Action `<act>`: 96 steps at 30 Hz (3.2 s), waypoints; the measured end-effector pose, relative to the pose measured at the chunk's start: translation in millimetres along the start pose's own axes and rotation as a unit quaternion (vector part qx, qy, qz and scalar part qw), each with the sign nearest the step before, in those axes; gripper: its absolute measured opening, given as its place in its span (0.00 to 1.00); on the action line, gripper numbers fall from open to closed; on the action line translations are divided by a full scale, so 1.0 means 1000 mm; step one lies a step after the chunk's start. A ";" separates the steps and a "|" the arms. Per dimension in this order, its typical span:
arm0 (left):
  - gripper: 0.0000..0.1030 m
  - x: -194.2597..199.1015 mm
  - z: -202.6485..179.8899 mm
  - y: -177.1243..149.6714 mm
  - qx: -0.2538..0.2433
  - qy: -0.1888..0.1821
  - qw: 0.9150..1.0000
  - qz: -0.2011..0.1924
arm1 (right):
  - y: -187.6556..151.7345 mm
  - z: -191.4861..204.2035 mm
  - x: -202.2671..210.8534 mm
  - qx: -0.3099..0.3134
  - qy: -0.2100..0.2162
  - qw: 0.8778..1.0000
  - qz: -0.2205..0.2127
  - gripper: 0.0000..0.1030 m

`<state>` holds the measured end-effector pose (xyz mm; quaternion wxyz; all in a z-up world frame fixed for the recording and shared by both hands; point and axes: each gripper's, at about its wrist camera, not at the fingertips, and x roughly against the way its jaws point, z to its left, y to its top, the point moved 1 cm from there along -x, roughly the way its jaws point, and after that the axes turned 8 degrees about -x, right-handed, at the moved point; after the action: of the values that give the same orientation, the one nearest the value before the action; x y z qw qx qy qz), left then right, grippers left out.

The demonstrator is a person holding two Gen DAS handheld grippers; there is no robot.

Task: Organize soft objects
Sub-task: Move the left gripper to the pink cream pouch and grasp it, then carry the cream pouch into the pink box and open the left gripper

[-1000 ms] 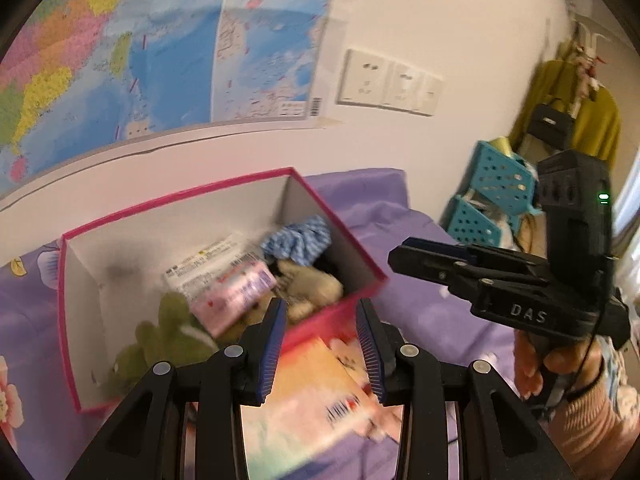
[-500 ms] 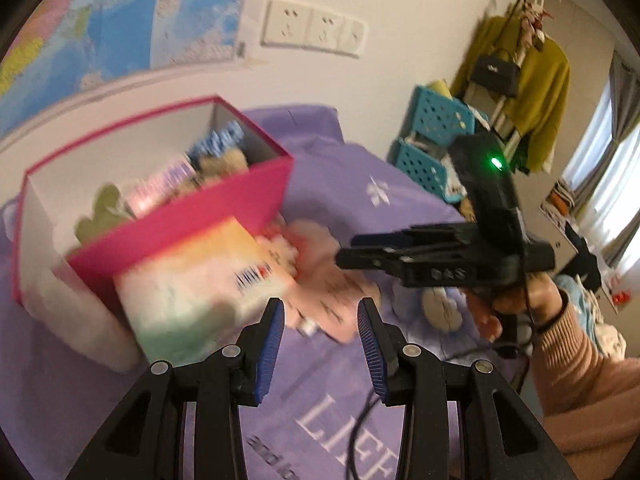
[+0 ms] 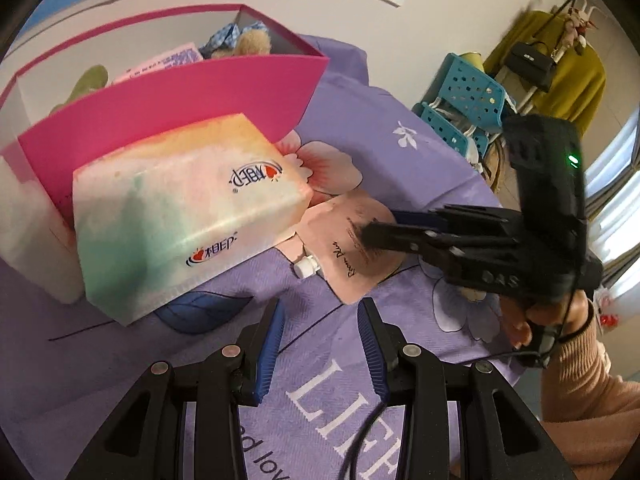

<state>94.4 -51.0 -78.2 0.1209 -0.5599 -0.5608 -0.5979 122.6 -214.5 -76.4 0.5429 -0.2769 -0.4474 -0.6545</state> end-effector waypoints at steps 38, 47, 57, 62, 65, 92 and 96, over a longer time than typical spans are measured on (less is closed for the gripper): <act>0.35 -0.002 -0.013 0.002 -0.008 0.032 0.999 -0.010 | -0.034 0.029 0.019 0.016 0.037 0.999 -0.007 0.26; 0.35 0.043 -0.016 0.013 -0.020 0.047 0.997 -0.059 | -0.017 0.051 0.046 0.050 0.047 0.997 -0.047 0.26; 0.35 0.092 0.004 0.030 -0.016 0.074 0.991 -0.108 | 0.027 0.081 0.056 0.086 0.069 0.990 -0.084 0.26; 0.35 0.111 0.020 0.042 -0.011 0.101 0.987 -0.126 | 0.052 0.098 0.051 0.097 0.084 0.987 -0.096 0.26; 0.35 0.115 0.029 0.051 -0.008 0.111 0.985 -0.130 | 0.067 0.104 0.048 0.099 0.090 0.986 -0.102 0.26; 0.35 0.044 0.097 0.154 0.074 0.115 0.986 -0.092 | 0.183 0.057 -0.012 0.027 0.014 0.994 -0.105 0.26; 0.36 0.036 0.094 0.158 0.071 0.136 0.984 -0.088 | 0.189 0.052 -0.013 0.013 -0.008 0.992 -0.125 0.26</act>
<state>254.5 -11.7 11.3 0.1826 -0.4122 -0.6271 -0.6352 301.1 -164.2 -10.4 0.4568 -0.2168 -0.4915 -0.7091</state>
